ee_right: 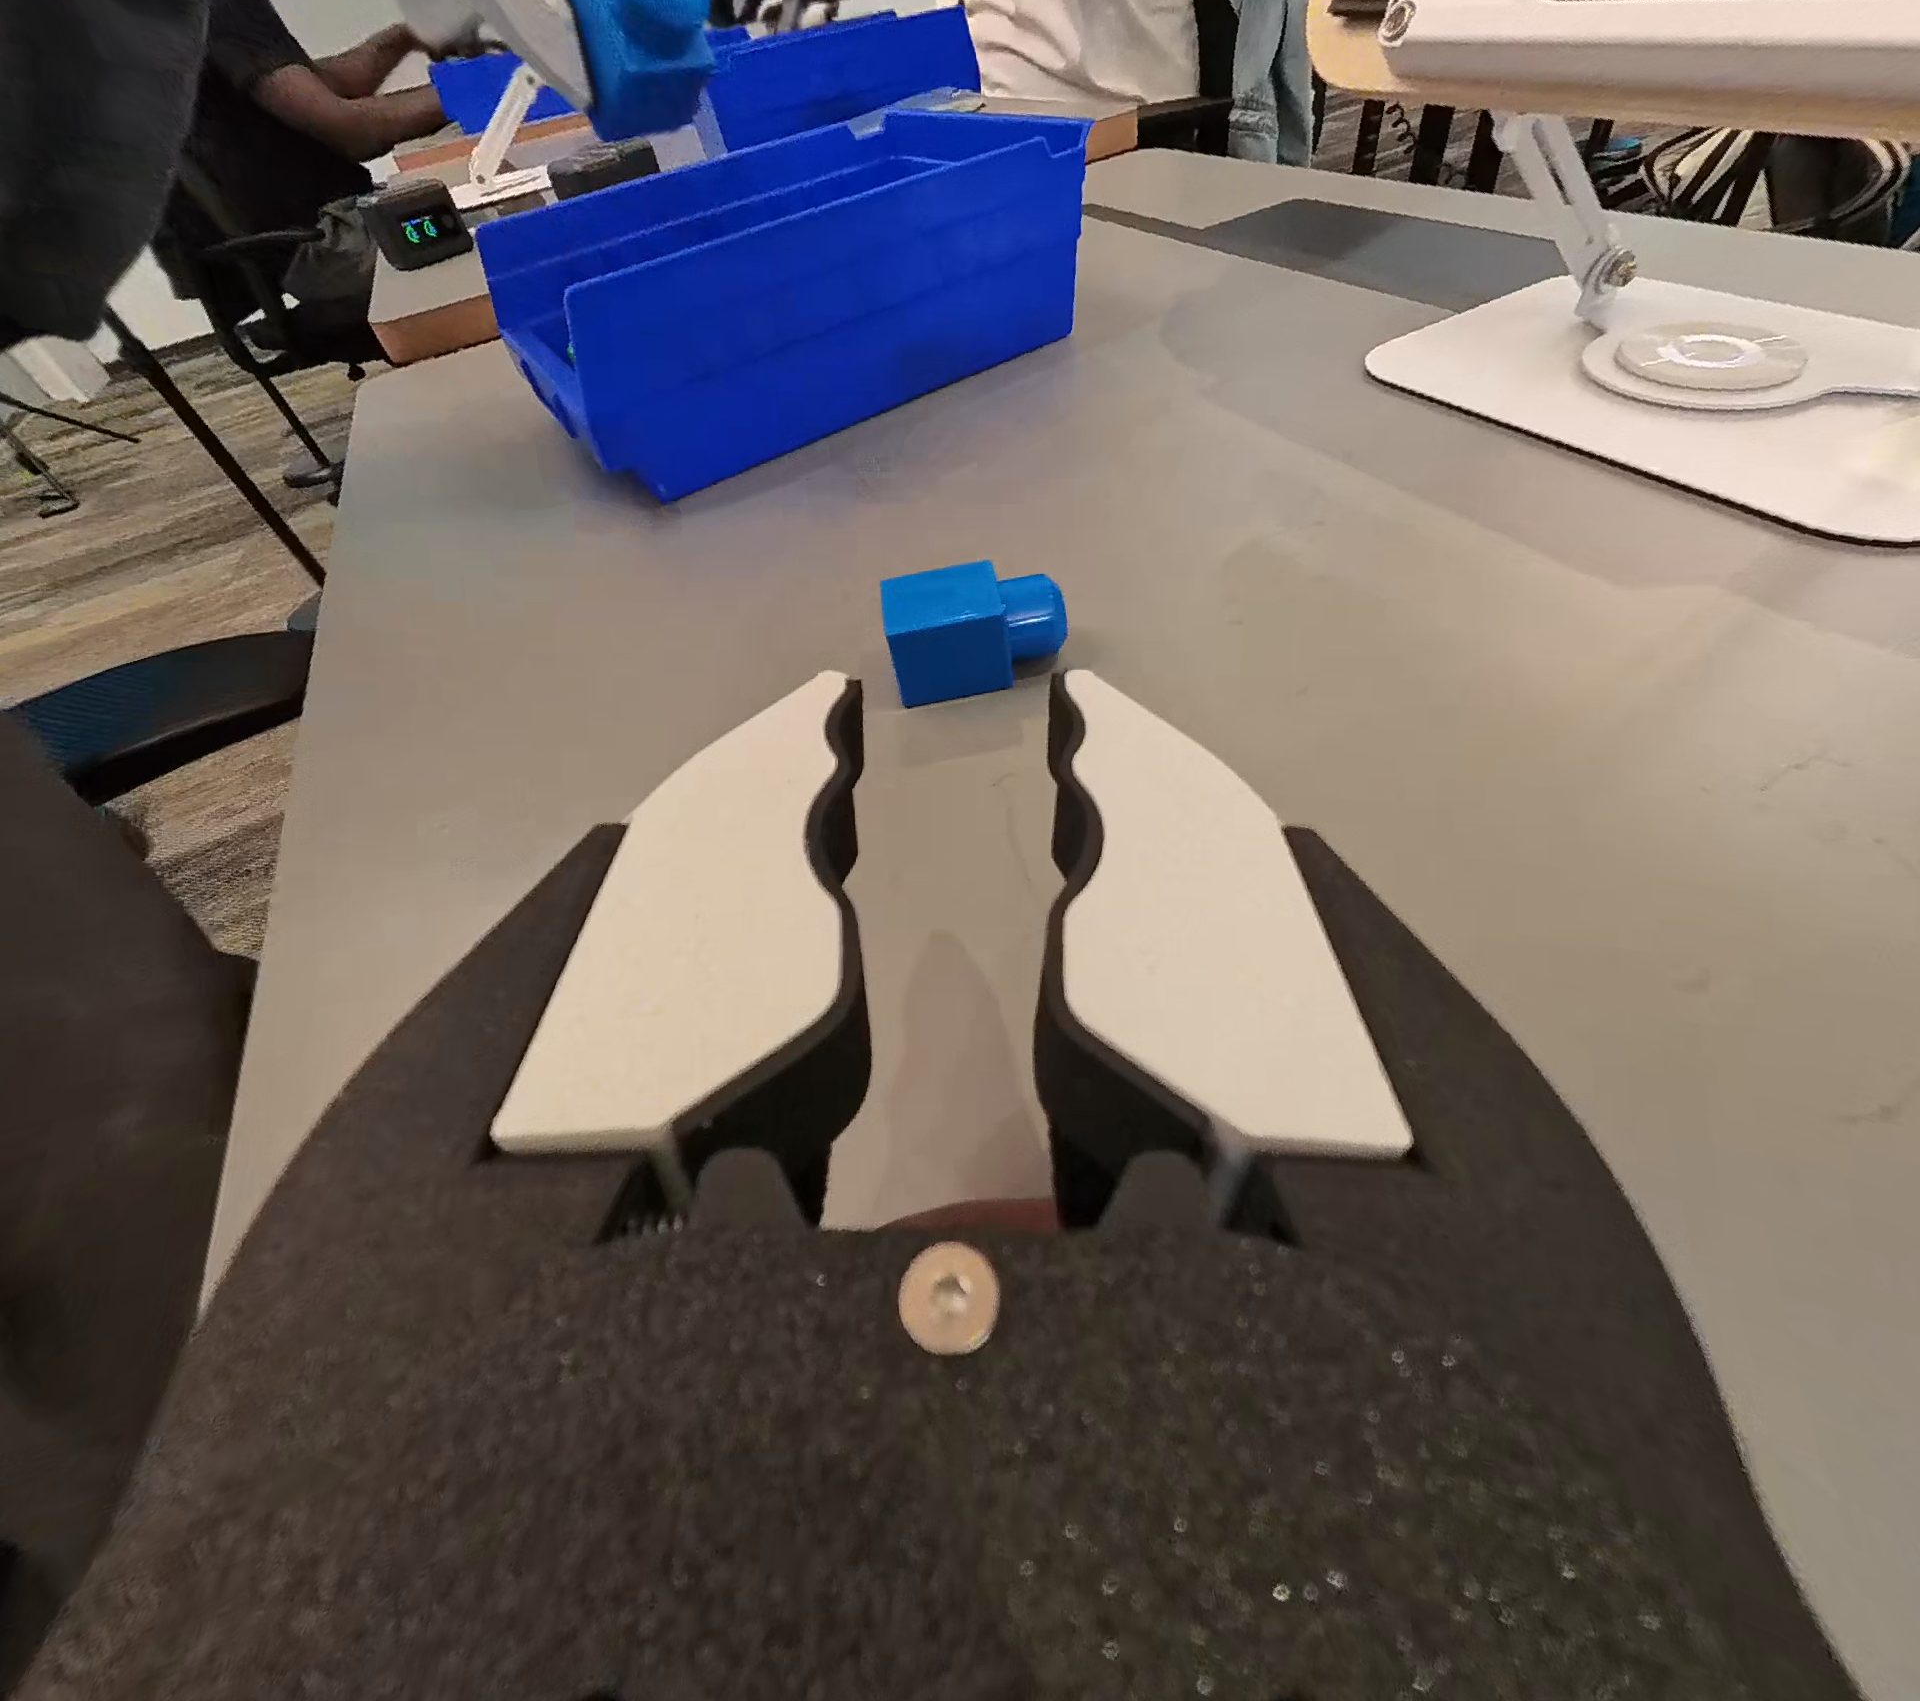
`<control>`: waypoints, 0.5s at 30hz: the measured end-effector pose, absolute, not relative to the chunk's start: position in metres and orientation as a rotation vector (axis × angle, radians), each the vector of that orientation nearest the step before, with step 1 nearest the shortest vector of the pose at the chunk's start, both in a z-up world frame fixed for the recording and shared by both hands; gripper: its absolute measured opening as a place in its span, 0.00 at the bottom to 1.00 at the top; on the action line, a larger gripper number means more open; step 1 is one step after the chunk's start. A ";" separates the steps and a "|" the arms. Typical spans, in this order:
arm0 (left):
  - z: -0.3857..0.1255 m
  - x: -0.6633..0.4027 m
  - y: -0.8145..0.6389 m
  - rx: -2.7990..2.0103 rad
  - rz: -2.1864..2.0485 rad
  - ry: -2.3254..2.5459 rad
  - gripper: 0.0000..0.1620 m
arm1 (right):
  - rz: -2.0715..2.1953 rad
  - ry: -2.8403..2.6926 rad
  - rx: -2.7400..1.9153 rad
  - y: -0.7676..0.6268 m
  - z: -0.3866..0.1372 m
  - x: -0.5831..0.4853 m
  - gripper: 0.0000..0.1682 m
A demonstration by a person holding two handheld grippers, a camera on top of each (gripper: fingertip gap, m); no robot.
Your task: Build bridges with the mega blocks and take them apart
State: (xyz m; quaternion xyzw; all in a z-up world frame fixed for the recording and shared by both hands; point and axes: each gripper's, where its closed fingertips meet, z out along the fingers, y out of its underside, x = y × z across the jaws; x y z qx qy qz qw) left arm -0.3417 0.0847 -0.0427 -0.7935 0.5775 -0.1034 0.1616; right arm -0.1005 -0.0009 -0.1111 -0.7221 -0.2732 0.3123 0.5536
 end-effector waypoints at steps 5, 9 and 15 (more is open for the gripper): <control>-0.095 -0.260 0.038 -2.603 -0.659 1.470 0.24 | 0.741 -0.648 -1.687 -0.003 -0.109 -0.100 0.20; -0.144 -0.238 0.049 -2.789 -0.682 1.310 0.24 | 0.727 -0.664 -1.680 -0.005 -0.109 -0.102 0.20; -0.179 -0.233 0.079 -2.877 -0.568 1.135 0.24 | 0.731 -0.671 -1.678 -0.007 -0.109 -0.102 0.20</control>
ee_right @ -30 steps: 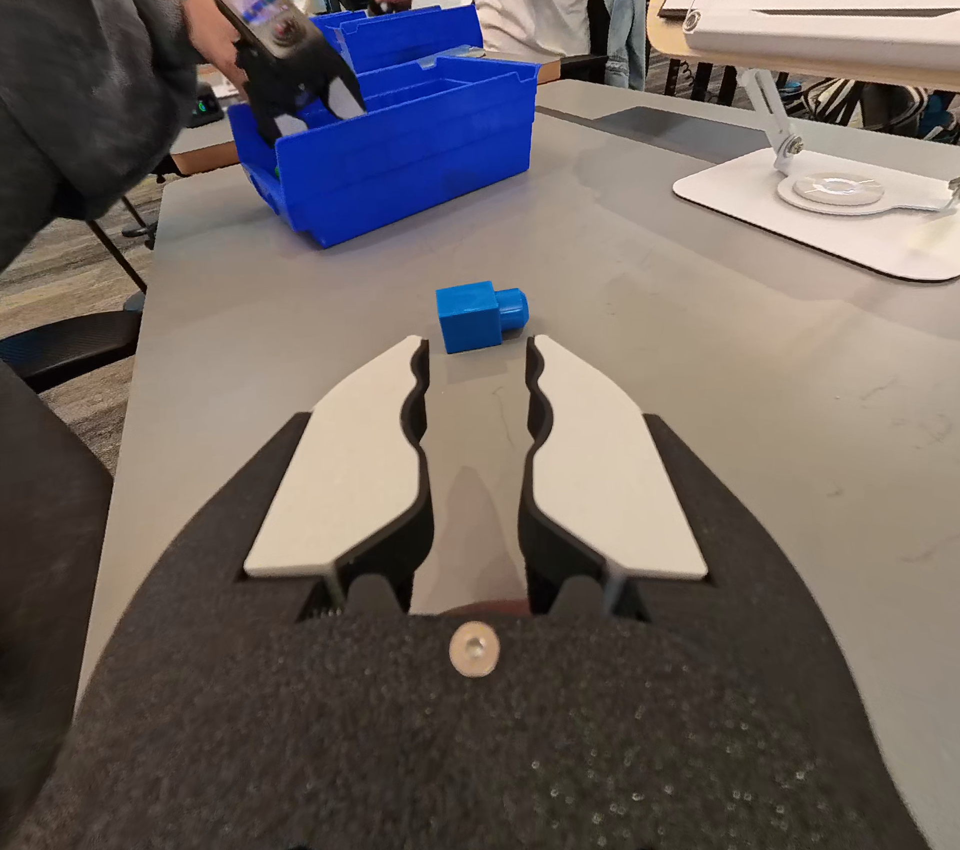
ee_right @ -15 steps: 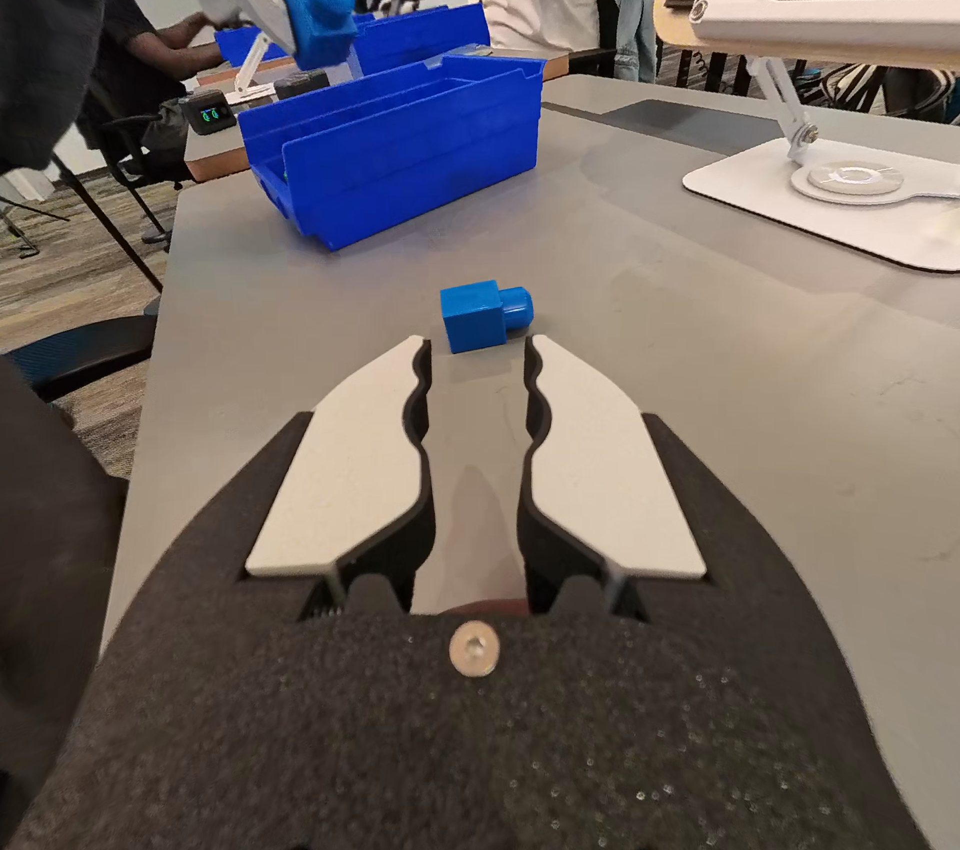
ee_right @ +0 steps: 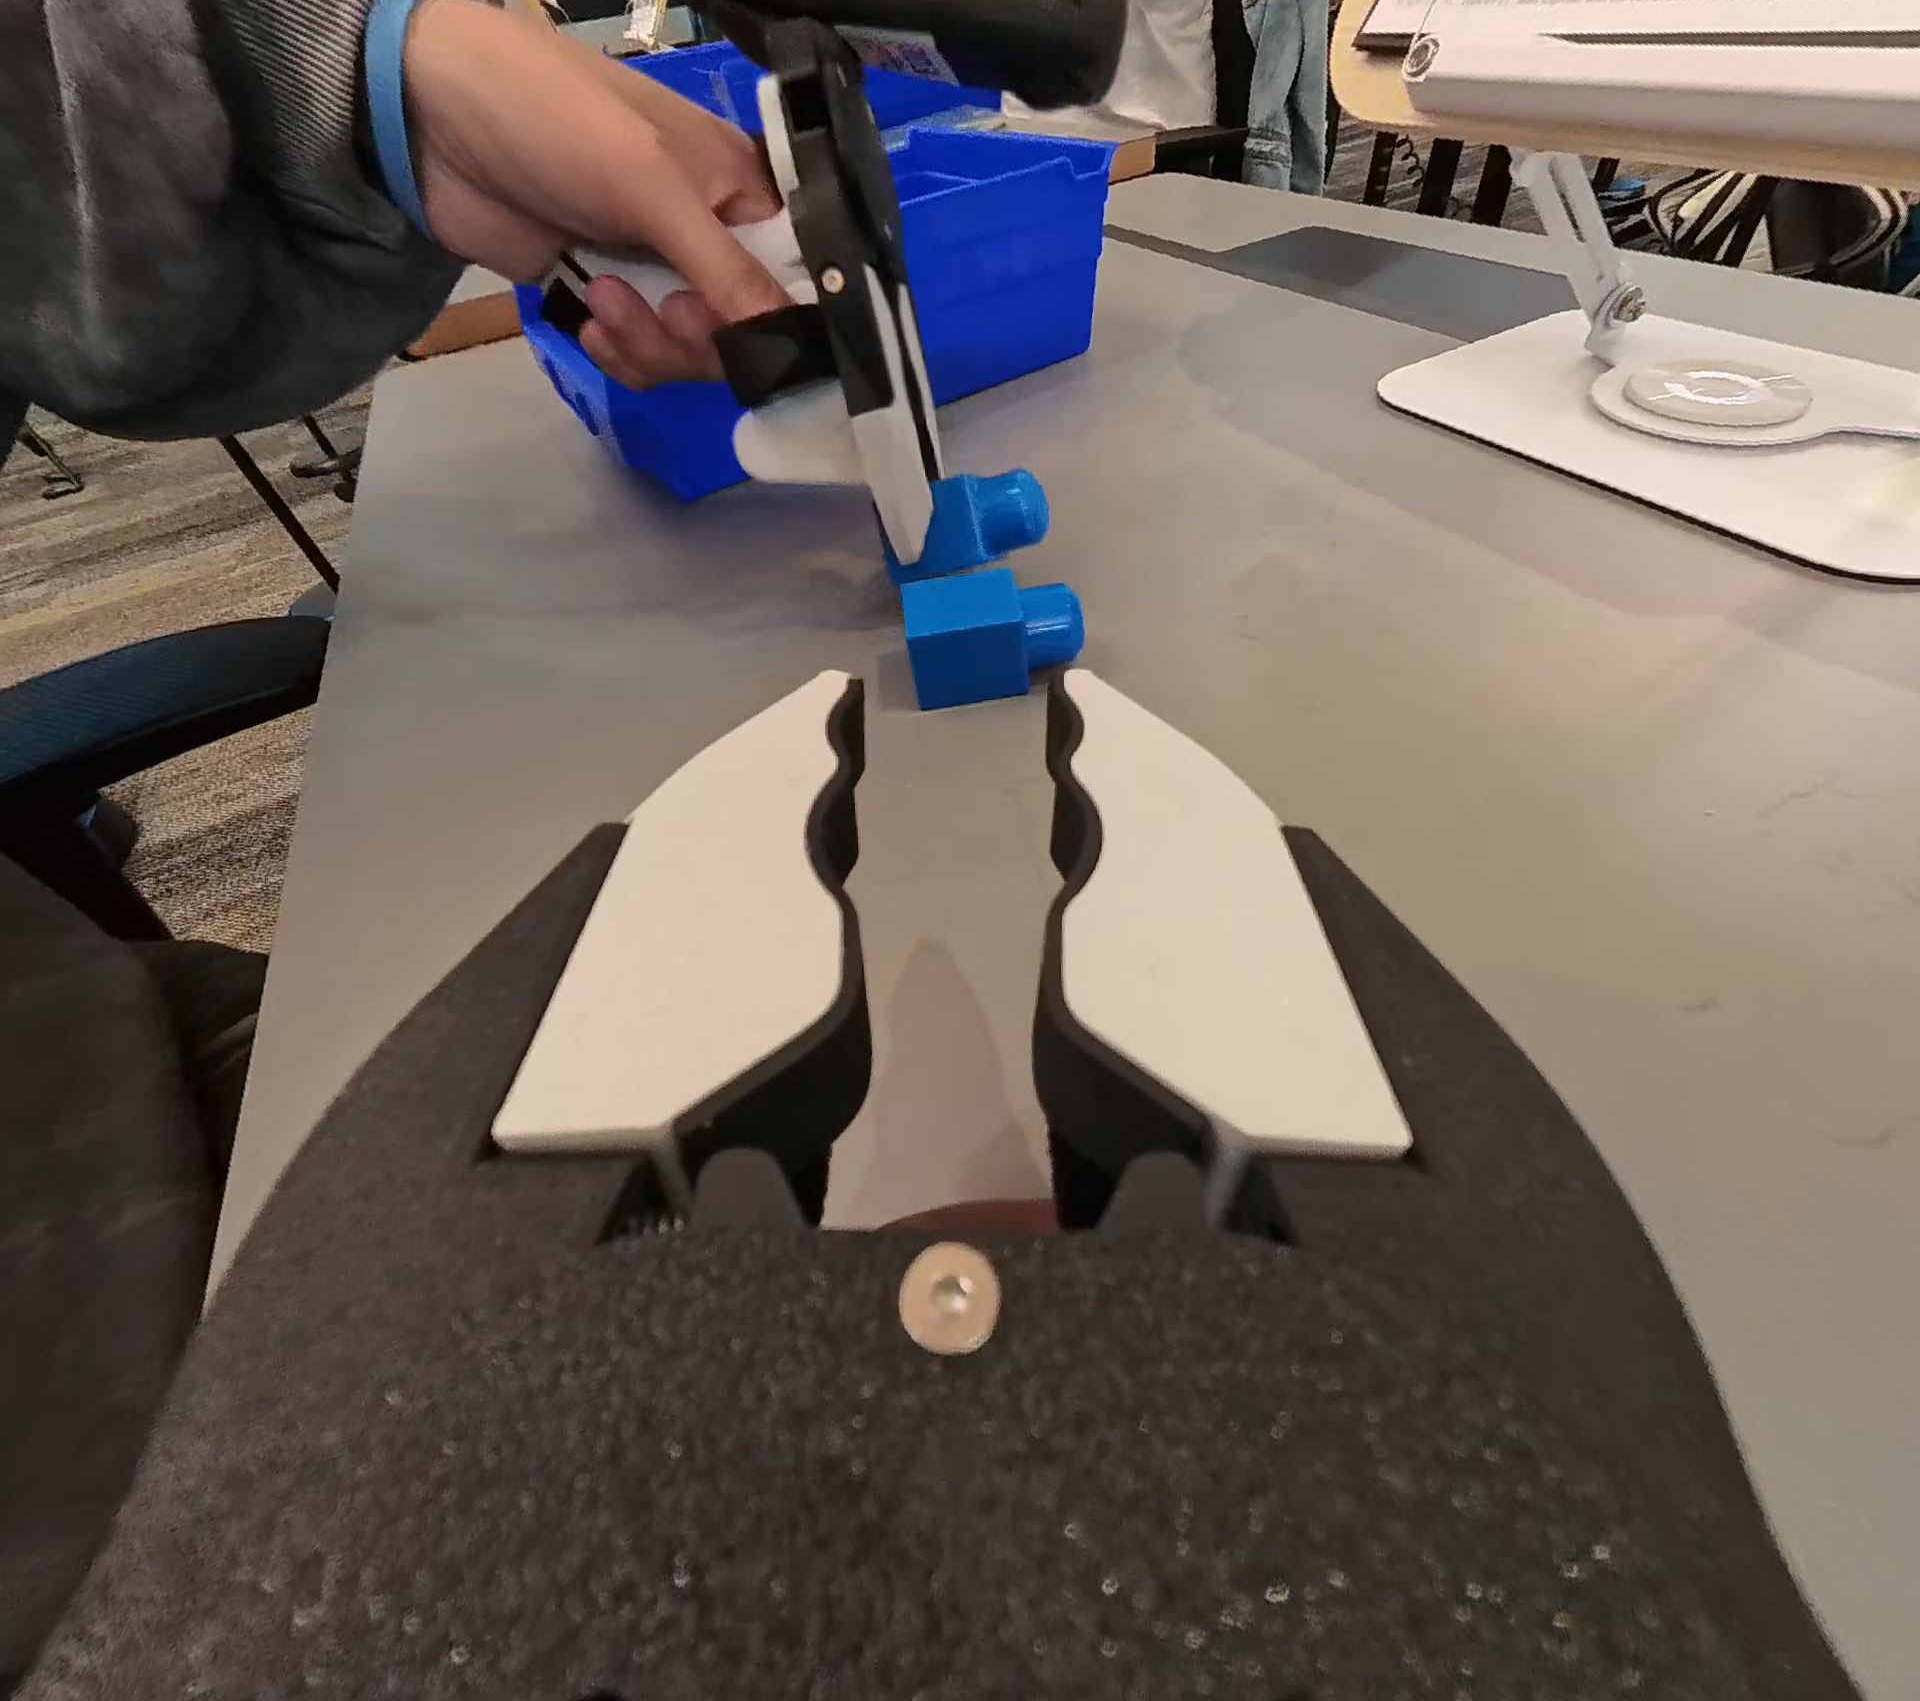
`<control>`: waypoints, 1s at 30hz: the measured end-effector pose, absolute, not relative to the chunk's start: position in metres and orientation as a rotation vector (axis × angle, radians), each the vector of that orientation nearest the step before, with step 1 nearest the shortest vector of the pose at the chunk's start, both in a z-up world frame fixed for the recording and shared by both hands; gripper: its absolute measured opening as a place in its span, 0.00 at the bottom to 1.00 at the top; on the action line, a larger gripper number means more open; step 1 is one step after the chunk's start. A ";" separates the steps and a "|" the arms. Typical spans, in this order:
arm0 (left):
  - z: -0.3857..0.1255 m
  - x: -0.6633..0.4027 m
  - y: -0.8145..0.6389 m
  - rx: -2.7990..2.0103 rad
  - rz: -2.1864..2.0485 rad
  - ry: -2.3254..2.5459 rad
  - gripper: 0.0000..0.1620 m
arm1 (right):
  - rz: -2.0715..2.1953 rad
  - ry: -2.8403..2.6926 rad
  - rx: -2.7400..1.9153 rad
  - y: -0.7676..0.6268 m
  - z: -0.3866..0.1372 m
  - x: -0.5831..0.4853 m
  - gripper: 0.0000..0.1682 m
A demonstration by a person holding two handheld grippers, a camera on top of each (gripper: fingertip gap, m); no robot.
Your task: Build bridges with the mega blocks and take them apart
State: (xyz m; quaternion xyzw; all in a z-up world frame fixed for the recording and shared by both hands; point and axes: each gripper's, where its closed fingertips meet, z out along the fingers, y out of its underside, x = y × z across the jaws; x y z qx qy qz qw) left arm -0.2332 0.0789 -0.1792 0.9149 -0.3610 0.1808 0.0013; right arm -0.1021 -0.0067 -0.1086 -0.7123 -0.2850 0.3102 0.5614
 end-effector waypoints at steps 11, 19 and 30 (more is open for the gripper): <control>-0.178 -0.206 0.069 2.799 0.726 -1.074 0.23 | 0.745 -0.684 -1.687 -0.007 -0.110 -0.104 0.20; -0.135 -0.222 0.056 2.783 0.869 -1.217 0.26 | 0.763 -0.667 -1.685 -0.008 -0.109 -0.101 0.20; -0.034 -0.430 0.084 3.254 -0.055 -1.647 0.40 | 0.745 -0.678 -1.674 -0.009 -0.108 -0.103 0.20</control>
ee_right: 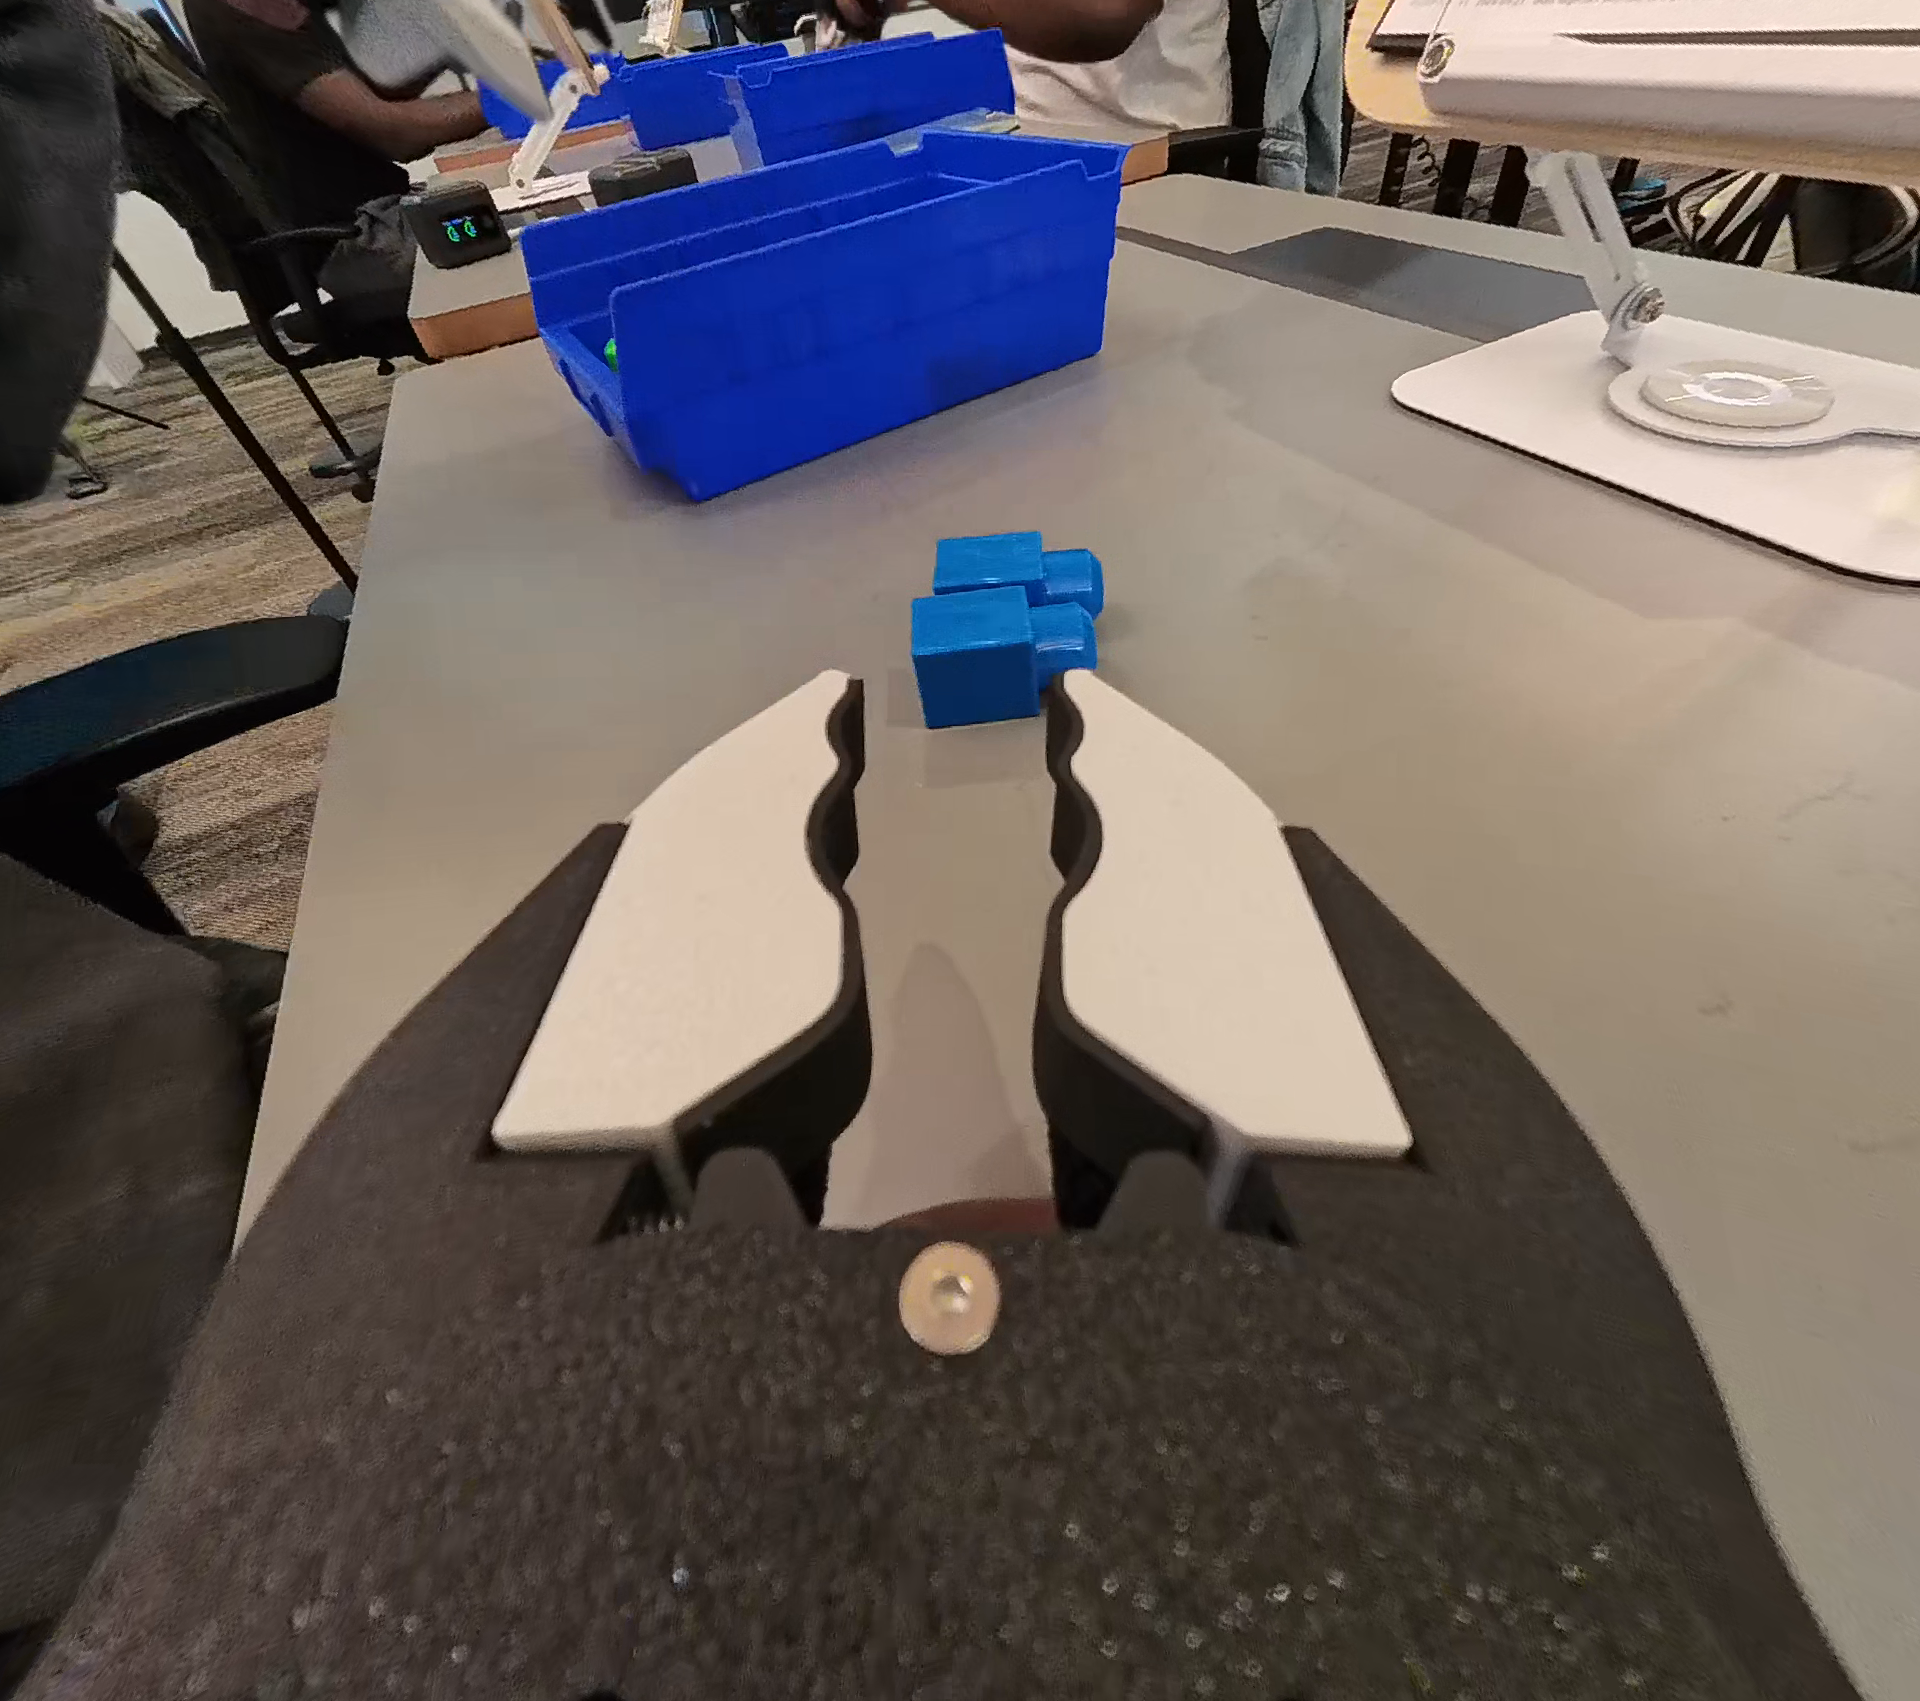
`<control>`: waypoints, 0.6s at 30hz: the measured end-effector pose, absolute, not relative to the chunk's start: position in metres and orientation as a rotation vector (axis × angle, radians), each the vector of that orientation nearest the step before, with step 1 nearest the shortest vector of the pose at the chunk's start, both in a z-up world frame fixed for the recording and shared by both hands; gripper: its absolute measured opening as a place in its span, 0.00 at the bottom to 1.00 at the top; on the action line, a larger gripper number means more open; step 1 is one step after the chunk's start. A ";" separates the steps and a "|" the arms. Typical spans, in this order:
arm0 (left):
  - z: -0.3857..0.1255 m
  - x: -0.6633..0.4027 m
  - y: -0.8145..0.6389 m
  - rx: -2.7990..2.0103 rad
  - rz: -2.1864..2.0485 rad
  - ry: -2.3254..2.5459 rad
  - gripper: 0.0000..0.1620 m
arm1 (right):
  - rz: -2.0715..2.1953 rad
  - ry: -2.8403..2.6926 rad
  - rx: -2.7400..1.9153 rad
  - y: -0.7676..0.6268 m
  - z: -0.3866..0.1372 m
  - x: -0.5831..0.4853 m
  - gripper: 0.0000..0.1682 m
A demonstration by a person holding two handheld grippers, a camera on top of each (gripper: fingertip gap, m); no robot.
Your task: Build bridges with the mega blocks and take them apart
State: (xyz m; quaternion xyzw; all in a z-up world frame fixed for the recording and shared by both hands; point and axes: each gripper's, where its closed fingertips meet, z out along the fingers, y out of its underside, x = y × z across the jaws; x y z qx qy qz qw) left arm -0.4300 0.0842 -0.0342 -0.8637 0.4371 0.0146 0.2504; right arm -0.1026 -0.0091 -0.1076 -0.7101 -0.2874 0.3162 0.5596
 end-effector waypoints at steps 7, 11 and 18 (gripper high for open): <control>-0.118 -0.521 0.106 -2.586 0.365 1.348 0.32 | 0.746 -0.700 -1.694 -0.007 -0.111 -0.108 0.20; -0.141 -0.524 0.117 -2.671 0.324 1.367 0.32 | 0.768 -0.666 -1.677 -0.007 -0.108 -0.104 0.20; -0.172 -0.529 0.109 -2.760 0.325 1.488 0.18 | 0.793 -0.644 -1.674 -0.010 -0.106 -0.099 0.20</control>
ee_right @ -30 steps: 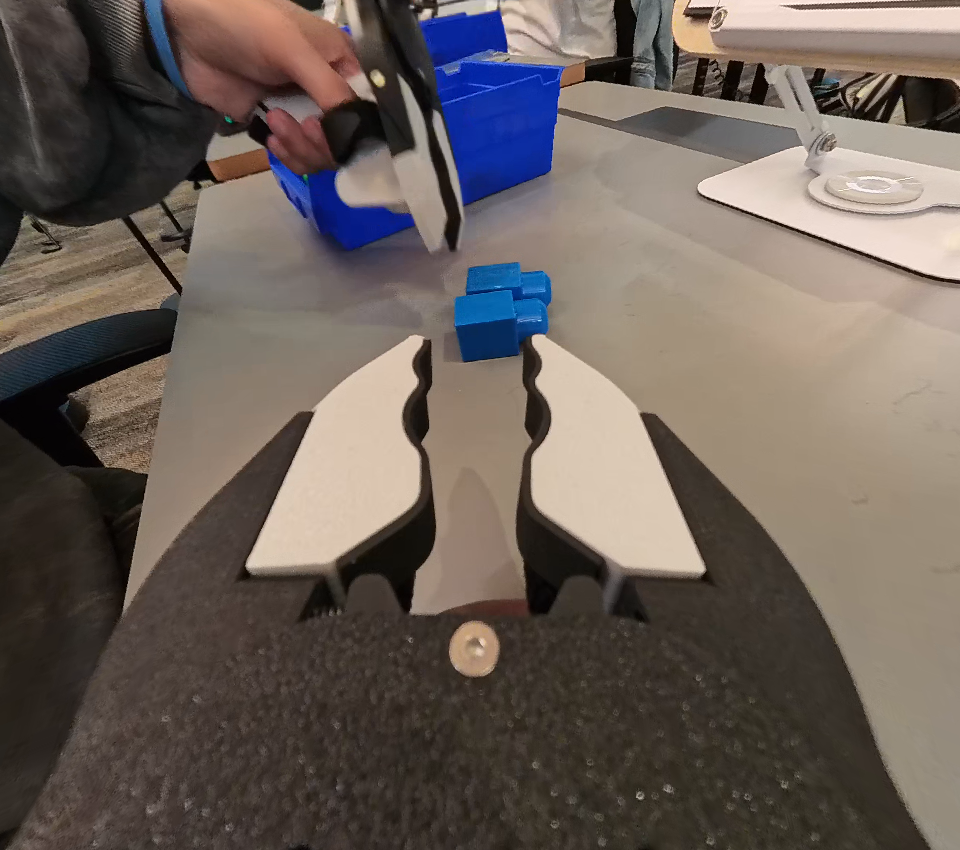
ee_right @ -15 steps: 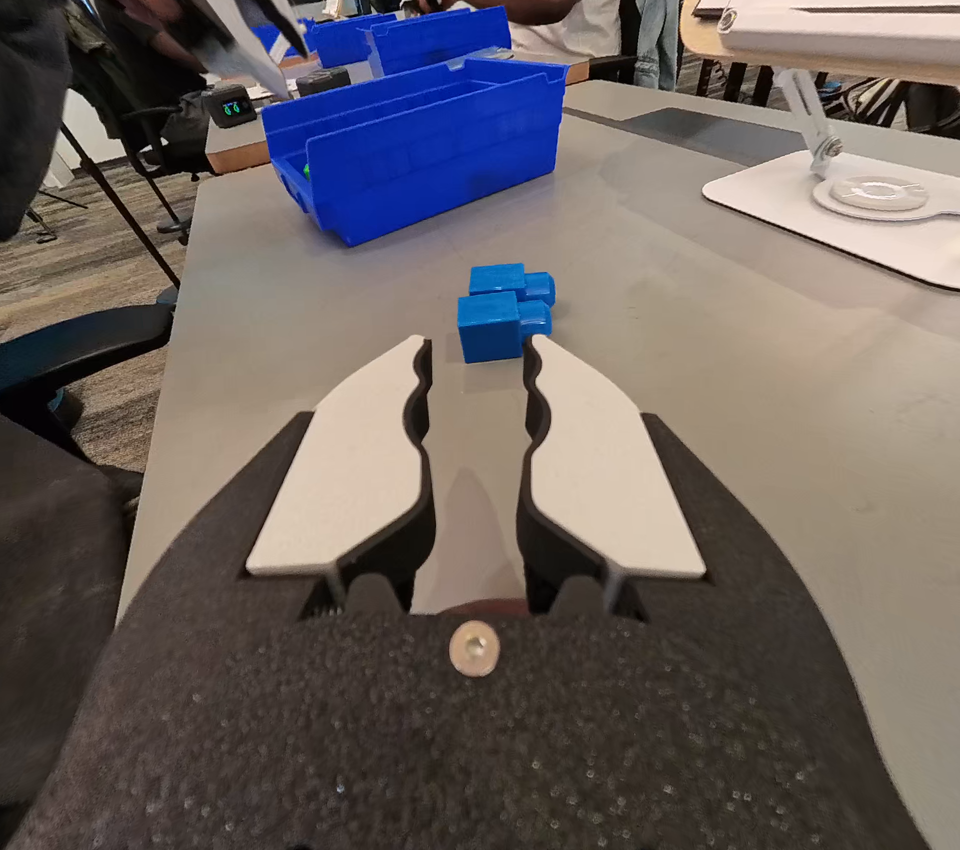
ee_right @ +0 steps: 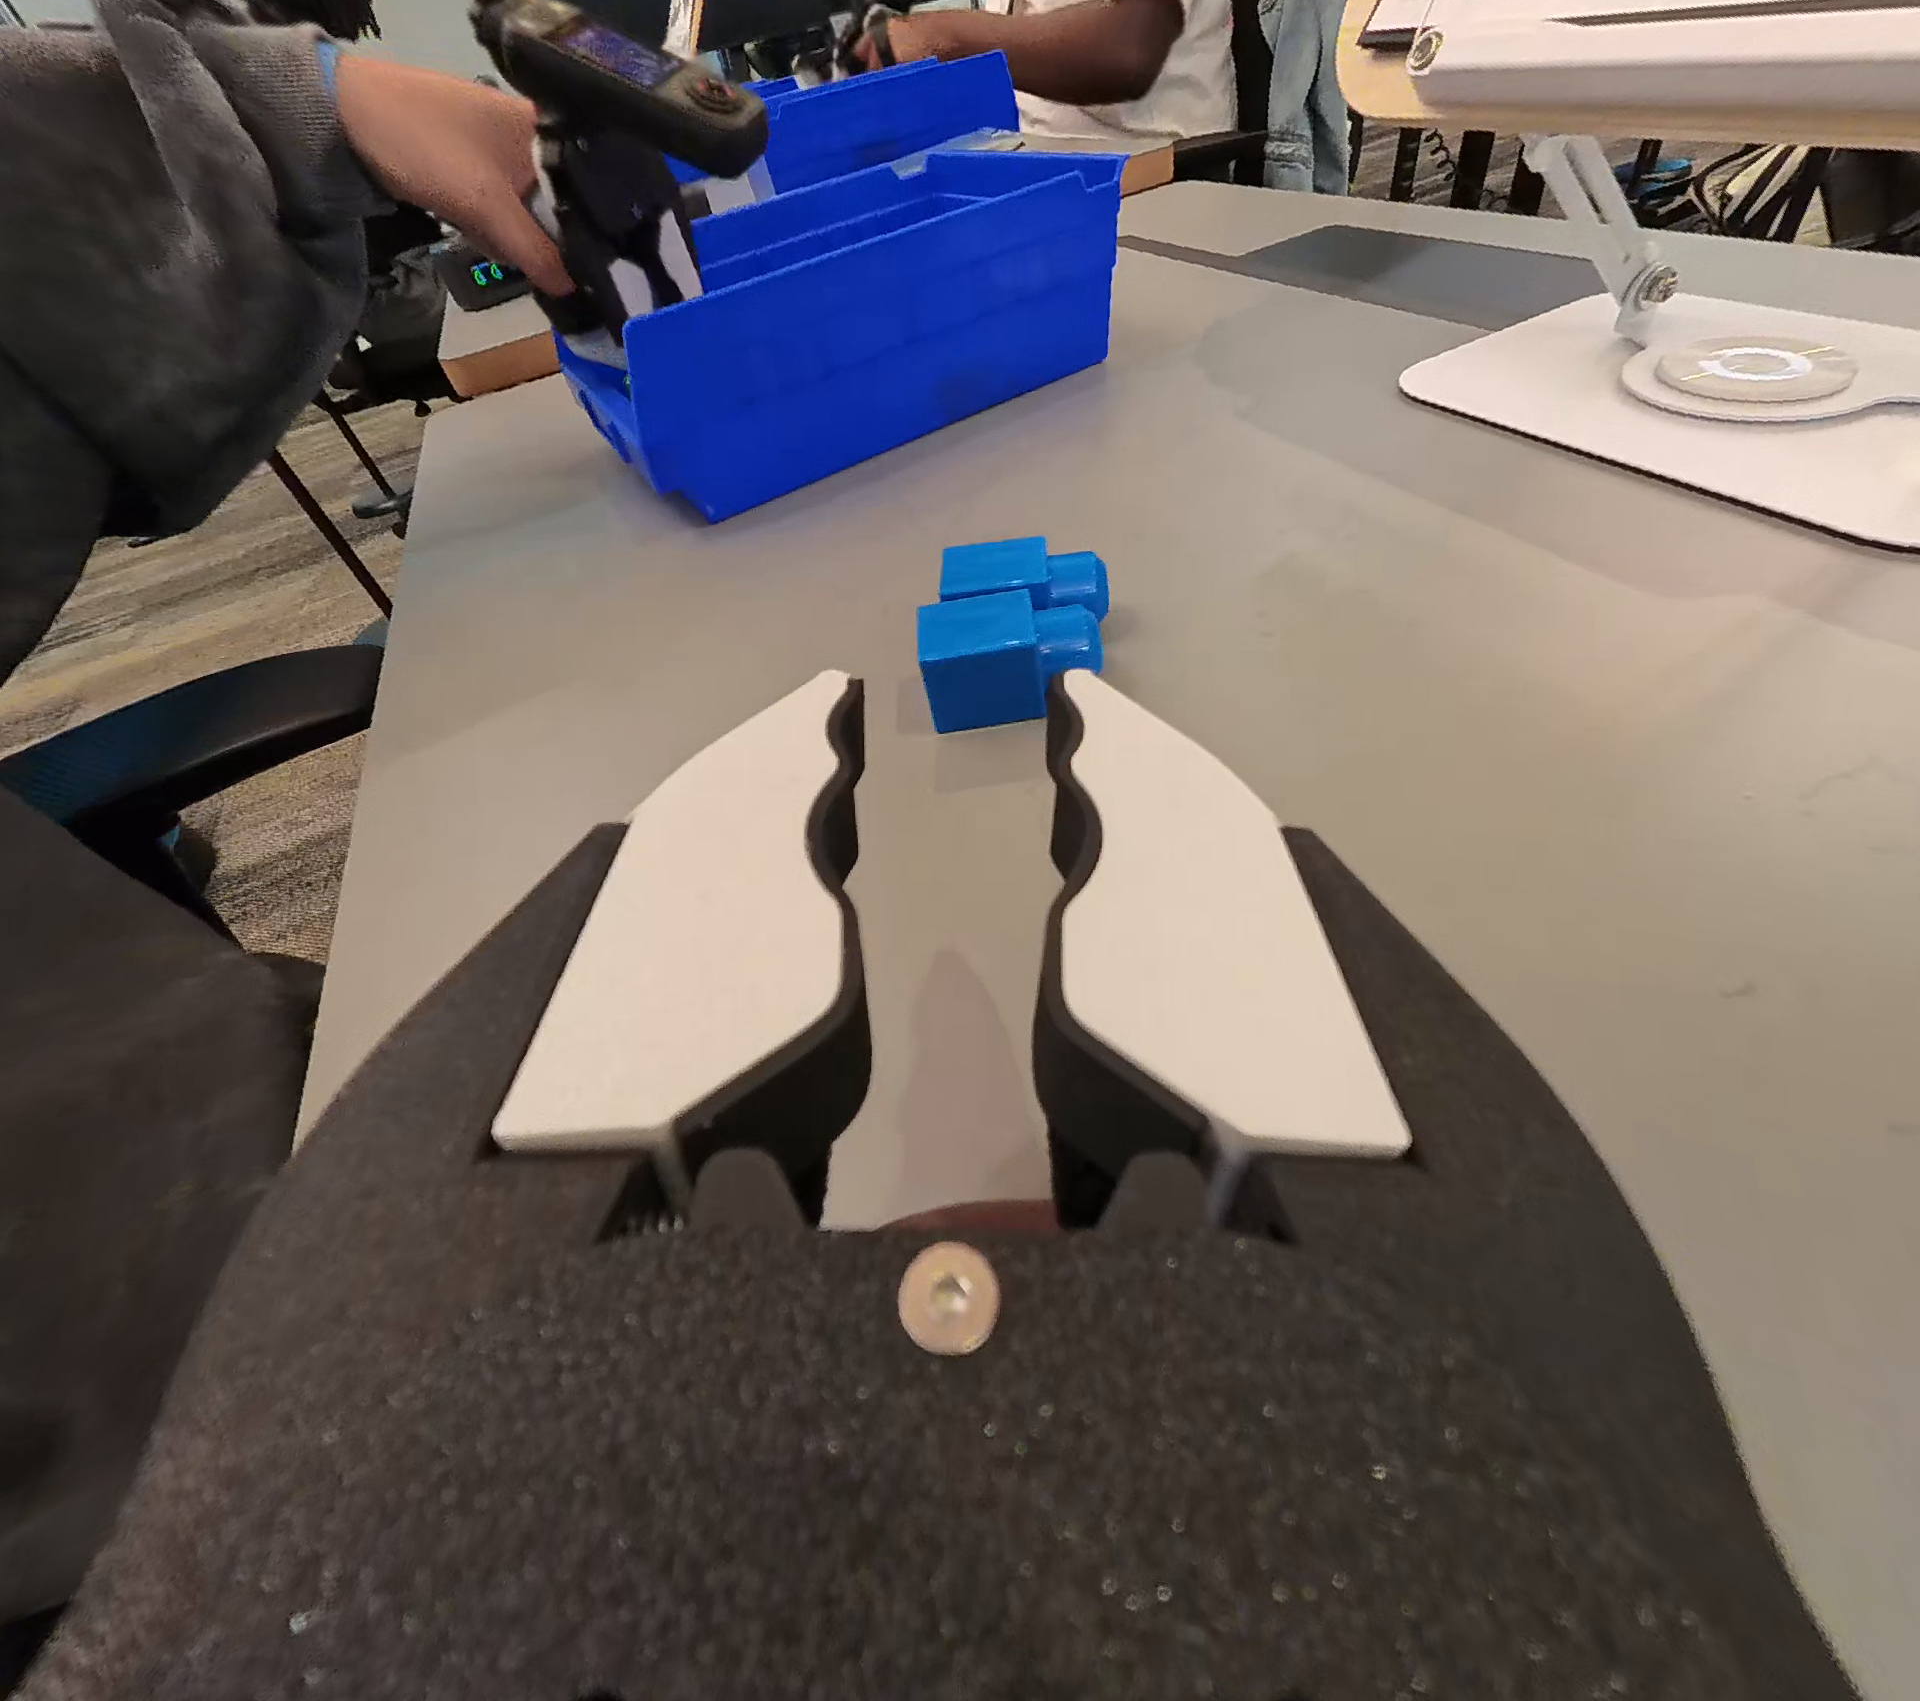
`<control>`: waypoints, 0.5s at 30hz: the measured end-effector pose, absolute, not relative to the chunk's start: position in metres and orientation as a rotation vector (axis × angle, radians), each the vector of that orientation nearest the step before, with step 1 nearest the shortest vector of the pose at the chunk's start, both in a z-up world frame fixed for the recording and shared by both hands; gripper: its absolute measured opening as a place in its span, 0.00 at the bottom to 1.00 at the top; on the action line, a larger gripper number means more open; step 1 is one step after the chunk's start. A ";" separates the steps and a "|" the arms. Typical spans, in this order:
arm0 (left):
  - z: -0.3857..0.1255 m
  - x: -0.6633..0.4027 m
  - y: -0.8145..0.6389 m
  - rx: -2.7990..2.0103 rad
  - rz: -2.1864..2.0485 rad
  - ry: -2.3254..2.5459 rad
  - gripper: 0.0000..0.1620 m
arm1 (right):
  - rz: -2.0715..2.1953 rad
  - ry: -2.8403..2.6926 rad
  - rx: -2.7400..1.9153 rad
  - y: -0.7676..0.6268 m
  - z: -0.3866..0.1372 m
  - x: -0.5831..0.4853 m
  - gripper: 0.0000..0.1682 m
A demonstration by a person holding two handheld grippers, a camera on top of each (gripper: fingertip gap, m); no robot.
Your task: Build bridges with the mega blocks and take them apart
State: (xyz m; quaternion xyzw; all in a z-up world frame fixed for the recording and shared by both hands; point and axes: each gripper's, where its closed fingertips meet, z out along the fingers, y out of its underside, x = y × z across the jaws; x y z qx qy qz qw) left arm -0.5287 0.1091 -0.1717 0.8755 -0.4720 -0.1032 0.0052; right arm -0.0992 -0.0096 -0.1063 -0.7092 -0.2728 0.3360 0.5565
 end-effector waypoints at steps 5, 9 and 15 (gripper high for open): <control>-0.158 -0.521 0.109 2.733 -0.269 -1.516 0.18 | 0.782 -0.670 -1.686 -0.010 -0.109 -0.102 0.20; -0.117 -0.499 0.108 2.646 -0.272 -1.711 0.18 | 0.783 -0.677 -1.684 -0.009 -0.109 -0.105 0.20; -0.042 -0.382 0.110 2.377 -0.254 -2.322 0.18 | 0.758 -0.694 -1.669 -0.010 -0.107 -0.106 0.20</control>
